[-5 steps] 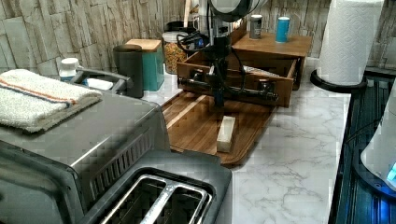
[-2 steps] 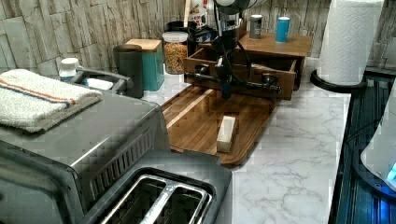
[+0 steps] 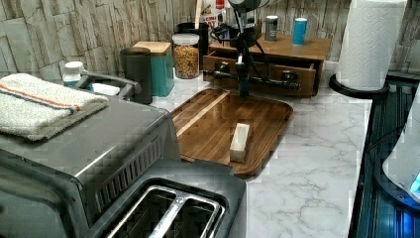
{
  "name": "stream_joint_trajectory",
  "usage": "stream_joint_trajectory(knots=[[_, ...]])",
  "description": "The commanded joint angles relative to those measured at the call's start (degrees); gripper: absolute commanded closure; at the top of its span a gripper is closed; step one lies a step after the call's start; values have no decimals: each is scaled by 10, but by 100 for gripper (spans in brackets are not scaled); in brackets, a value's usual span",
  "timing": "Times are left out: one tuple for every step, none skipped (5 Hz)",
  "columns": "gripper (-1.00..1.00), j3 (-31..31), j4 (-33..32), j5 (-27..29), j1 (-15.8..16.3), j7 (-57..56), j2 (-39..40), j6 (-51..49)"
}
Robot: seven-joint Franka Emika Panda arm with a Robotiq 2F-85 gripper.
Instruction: Close the drawer.
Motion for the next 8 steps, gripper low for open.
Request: stream_joint_trajectory(knots=[[100,-96,110,-21,-101,-33,-28,81],[100,-94,120,4,-108,-52,-14,79],[100,-94,120,4,-108,-51,-14,79],[100,-94,120,4,-108,-51,-14,79],[100,-94,120,4,-108,-52,-14,79],[100,-94,120,4,-108,-52,-14,79],[100,-94,120,4,-108,-51,-14,79],[100,-94,120,4,-108,-52,-14,79]])
